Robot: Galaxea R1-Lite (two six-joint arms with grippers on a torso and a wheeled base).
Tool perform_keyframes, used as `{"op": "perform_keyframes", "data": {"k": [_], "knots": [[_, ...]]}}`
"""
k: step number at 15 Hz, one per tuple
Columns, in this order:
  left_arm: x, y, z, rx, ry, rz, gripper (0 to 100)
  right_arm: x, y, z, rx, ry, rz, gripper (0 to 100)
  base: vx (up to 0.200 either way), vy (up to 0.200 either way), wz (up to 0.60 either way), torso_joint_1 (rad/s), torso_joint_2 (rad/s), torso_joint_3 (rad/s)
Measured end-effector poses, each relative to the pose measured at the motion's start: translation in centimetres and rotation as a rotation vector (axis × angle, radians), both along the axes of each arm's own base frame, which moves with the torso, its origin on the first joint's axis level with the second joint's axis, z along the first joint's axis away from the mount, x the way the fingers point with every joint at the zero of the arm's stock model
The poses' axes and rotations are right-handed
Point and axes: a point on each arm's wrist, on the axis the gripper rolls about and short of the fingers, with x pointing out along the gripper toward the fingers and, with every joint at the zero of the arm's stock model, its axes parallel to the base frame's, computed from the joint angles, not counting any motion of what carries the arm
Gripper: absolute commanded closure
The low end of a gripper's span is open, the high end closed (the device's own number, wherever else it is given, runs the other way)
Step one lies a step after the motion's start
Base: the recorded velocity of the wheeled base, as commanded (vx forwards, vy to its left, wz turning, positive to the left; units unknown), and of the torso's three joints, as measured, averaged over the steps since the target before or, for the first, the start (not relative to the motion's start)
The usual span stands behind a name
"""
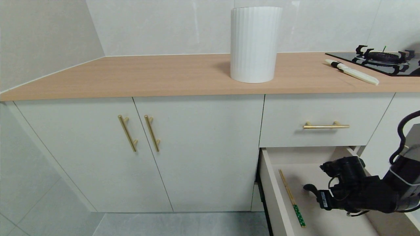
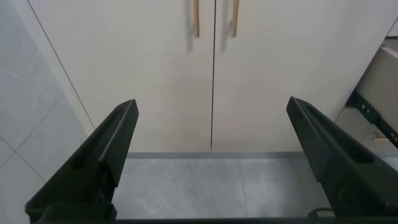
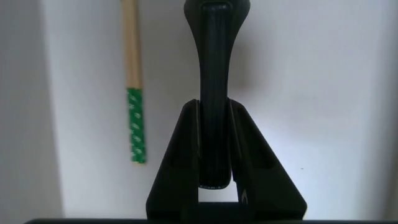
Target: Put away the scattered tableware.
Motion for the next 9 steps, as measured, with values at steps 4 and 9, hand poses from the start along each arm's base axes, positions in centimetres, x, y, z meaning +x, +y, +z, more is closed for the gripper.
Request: {"op": "perform_keyframes", "data": {"k": [4, 9], "knots": [[0.0, 0.0, 0.0, 0.000, 0.000, 0.000, 0, 0.0, 0.0, -1.5, -0.007, 0.047, 0.002, 100, 0.000, 0.000, 0.00, 0.000, 0.00, 0.000], [0.0, 0.0, 0.0, 0.000, 0.000, 0.001, 0, 0.5, -0.3, -2.3, -0.006, 0.053, -0.009, 0, 0.000, 0.000, 0.00, 0.000, 0.00, 0.000]]}}
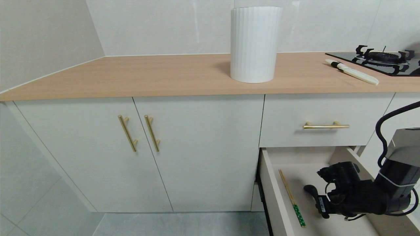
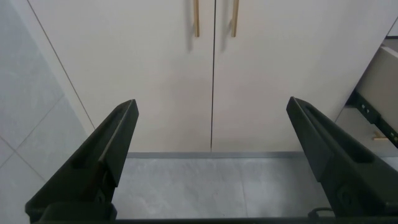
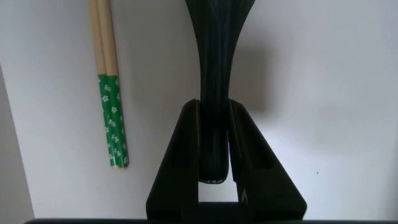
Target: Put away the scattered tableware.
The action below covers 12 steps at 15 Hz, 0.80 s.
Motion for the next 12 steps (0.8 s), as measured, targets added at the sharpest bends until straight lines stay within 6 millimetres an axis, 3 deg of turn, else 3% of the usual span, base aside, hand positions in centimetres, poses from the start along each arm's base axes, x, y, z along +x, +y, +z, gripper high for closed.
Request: {"op": "perform_keyframes", "data": {"k": [8, 10, 12], "knots": [[0.0, 0.0, 0.0, 0.000, 0.000, -0.001, 0, -0.1, -0.3, 0.7, 0.005, -0.018, -0.008, 0, 0.000, 0.000, 0.00, 0.000, 0.00, 0.000], [0.0, 0.0, 0.0, 0.000, 0.000, -0.001, 0, -0.8, -0.4, 2.7, 0.013, -0.065, -0.006, 0, 0.000, 0.000, 0.00, 0.000, 0.00, 0.000], [0.0, 0.0, 0.0, 0.000, 0.000, -0.001, 0, -2.0, -0.5, 6.4, 0.028, -0.163, 0.000, 0, 0.000, 0.000, 0.00, 0.000, 0.00, 0.000]]}}
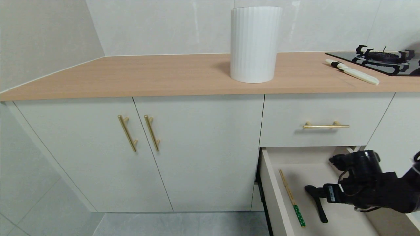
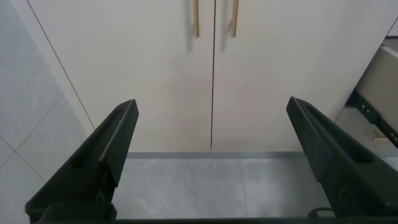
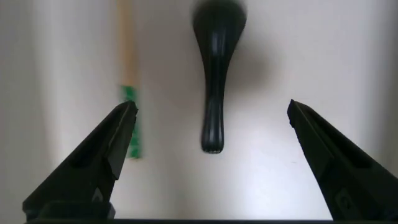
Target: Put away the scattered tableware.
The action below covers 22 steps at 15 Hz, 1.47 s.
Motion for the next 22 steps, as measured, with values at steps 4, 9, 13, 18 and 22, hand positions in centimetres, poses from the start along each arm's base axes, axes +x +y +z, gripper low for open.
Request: {"op": "perform_keyframes", "data": {"k": [4, 9, 13, 18, 22], "knots": [[0.0, 0.0, 0.0, 0.010, 0.001, 0.001, 0, -5.5, -0.2, 7.9, 0.020, -0.129, 0.024, 0, 0.000, 0.000, 0.00, 0.000, 0.00, 0.000], [0.0, 0.0, 0.0, -0.001, 0.001, 0.000, 0, -13.3, -0.5, 12.0, 0.029, -0.143, 0.058, 0, -0.160, 0.000, 0.00, 0.004, 0.00, 0.002], [0.0, 0.0, 0.0, -0.002, 0.001, 0.001, 0, -17.5, -0.8, 12.2, 0.046, -0.083, 0.098, 0, -0.200, 0.000, 0.00, -0.004, 0.00, 0.007], [0.0, 0.0, 0.0, -0.001, 0.000, 0.000, 0, -19.4, -0.9, 11.6, 0.030, -0.037, 0.130, 0, -0.160, 0.000, 0.00, 0.001, 0.00, 0.002], [0.0, 0.0, 0.0, -0.001, 0.001, 0.000, 0, -19.9, -1.0, 9.7, 0.000, 0.043, 0.176, 0, 0.000, 0.000, 0.00, 0.000, 0.00, 0.000]]}}
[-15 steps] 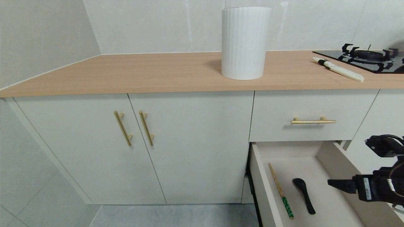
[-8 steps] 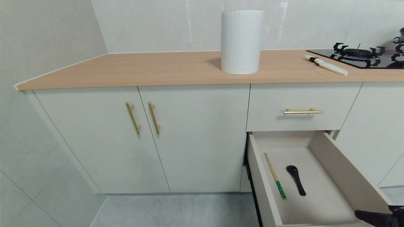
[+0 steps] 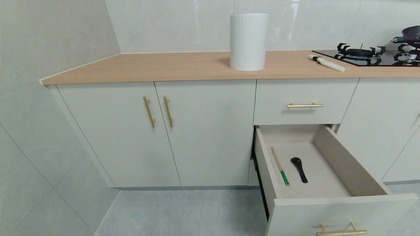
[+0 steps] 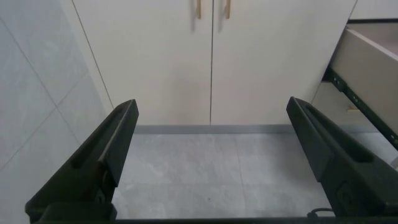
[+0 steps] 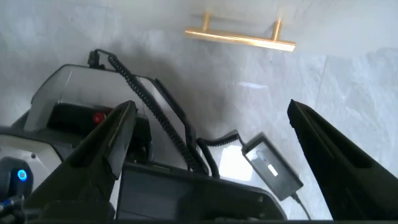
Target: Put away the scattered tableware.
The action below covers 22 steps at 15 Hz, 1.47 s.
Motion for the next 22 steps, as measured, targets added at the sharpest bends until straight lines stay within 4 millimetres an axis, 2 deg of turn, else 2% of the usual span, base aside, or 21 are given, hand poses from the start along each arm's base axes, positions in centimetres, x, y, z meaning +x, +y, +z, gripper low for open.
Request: {"op": "perform_keyframes", "data": {"k": [2, 8, 13, 22], "knots": [[0.0, 0.0, 0.0, 0.000, 0.000, 0.000, 0, 0.7, 0.1, -0.7, -0.015, 0.048, 0.001, 0, 0.000, 0.000, 0.00, 0.000, 0.00, 0.000], [0.0, 0.0, 0.0, 0.000, -0.001, 0.000, 0, 6.3, 1.0, -3.5, -0.016, 0.070, 0.003, 0, 0.000, 0.000, 0.00, 0.000, 0.00, 0.000], [0.0, 0.0, 0.0, 0.000, 0.000, 0.000, 0, 9.3, 1.5, -6.0, -0.013, 0.066, 0.000, 0, 0.000, 0.000, 0.00, 0.000, 0.00, 0.000], [0.0, 0.0, 0.0, 0.000, -0.001, 0.000, 0, 14.8, 2.4, -8.2, 0.019, -0.153, -0.003, 0, 0.000, 0.000, 0.00, 0.000, 0.00, 0.000]]}}
